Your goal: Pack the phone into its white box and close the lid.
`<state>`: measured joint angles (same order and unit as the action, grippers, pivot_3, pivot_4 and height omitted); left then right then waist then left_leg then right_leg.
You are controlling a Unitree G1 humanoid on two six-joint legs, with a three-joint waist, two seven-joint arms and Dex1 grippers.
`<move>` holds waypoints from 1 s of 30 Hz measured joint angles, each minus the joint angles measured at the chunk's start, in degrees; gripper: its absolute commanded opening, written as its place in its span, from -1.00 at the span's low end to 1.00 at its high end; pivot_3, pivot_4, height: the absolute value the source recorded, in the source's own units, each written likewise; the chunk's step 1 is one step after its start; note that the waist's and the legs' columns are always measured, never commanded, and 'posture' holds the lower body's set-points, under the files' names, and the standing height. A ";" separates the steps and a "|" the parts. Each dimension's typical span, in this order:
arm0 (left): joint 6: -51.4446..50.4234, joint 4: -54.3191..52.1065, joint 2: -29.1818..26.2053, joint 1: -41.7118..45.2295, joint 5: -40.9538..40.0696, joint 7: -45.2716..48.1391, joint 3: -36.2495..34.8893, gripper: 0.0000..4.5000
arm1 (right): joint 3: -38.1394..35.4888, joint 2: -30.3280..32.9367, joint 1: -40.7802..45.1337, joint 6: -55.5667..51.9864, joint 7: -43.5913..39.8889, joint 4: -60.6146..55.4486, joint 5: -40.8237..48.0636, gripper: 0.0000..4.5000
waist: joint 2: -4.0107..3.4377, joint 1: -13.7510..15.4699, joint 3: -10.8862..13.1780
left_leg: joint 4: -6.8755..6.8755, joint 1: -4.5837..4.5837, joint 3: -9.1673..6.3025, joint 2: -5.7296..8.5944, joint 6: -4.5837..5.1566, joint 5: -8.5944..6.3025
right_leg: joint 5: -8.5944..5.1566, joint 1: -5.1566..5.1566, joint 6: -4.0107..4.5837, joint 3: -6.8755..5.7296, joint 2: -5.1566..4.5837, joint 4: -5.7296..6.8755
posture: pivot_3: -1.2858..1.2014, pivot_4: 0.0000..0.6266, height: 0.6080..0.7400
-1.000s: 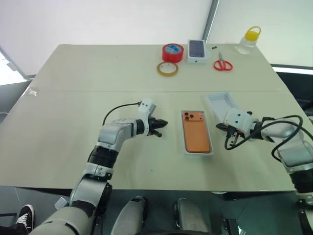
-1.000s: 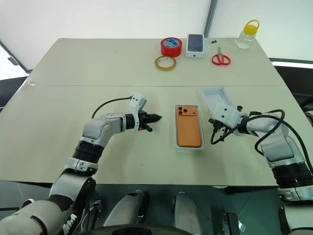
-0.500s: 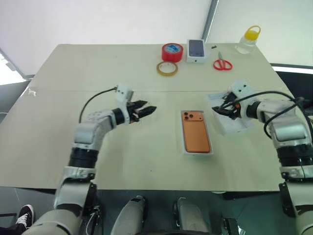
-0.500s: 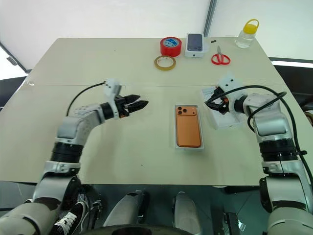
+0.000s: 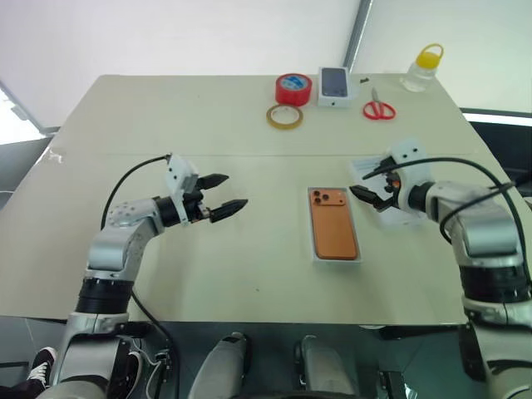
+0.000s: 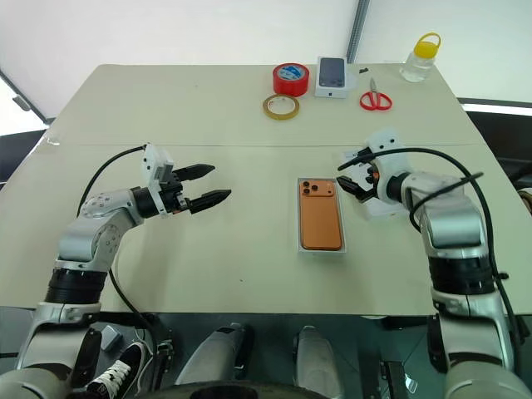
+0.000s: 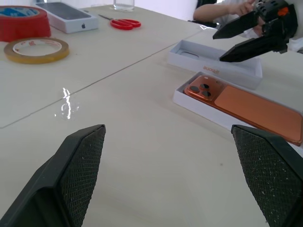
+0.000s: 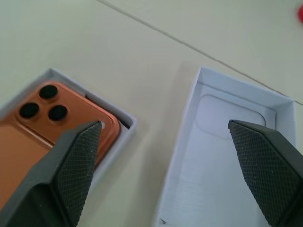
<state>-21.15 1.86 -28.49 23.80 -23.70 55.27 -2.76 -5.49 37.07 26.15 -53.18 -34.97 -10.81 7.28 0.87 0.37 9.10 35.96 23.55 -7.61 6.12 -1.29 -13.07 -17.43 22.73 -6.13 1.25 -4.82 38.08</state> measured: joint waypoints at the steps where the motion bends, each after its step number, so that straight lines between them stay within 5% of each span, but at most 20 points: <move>1: 0.87 -0.39 -0.49 -1.01 0.08 0.06 -0.34 0.99 | 0.00 -0.04 -1.83 -0.44 1.07 -1.38 -0.17 0.99 | 0.00 0.03 0.00 | 0.00 0.00 0.01 0.00 0.03 -0.02 | 0.00 0.01 0.00 0.00 0.00 0.00 | 0.03 -0.52 1.00; 8: 6.93 -2.03 -2.01 -3.37 -0.25 3.33 -0.61 0.99 | -3.53 -0.95 -2.89 -12.14 6.78 -5.92 0.86 0.99 | -0.10 -0.19 0.05 | -0.01 -0.01 0.01 -0.01 0.17 -0.10 | 0.04 0.02 0.06 0.00 0.00 0.04 | 0.03 -0.52 1.00; 19: 9.91 -3.11 -5.44 -5.54 -2.73 12.78 -0.41 0.99 | 4.56 0.71 6.17 -26.01 5.28 -2.65 4.68 0.99 | -0.19 -1.35 0.10 | 0.00 -0.01 0.01 -0.03 0.18 -0.09 | 0.05 0.03 0.08 -0.01 0.01 0.06 | 0.03 -0.52 1.00; 30: 10.77 -5.25 -4.95 -6.96 -2.78 10.54 -0.27 0.99 | 8.74 1.99 13.03 -27.86 4.44 5.05 5.88 0.99 | -0.19 -1.37 0.10 | -0.03 -0.02 0.02 -0.03 0.22 -0.11 | 0.05 0.03 0.08 -0.01 0.00 0.04 | 0.03 -0.52 1.00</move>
<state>-10.38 -3.39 -33.45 16.84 -26.49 65.81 -3.03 3.25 39.06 39.18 -81.04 -30.54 -5.76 13.16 0.68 -1.00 9.20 35.93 23.53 -7.59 6.09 -1.07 -13.18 -17.38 22.76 -6.05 1.24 -4.82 38.12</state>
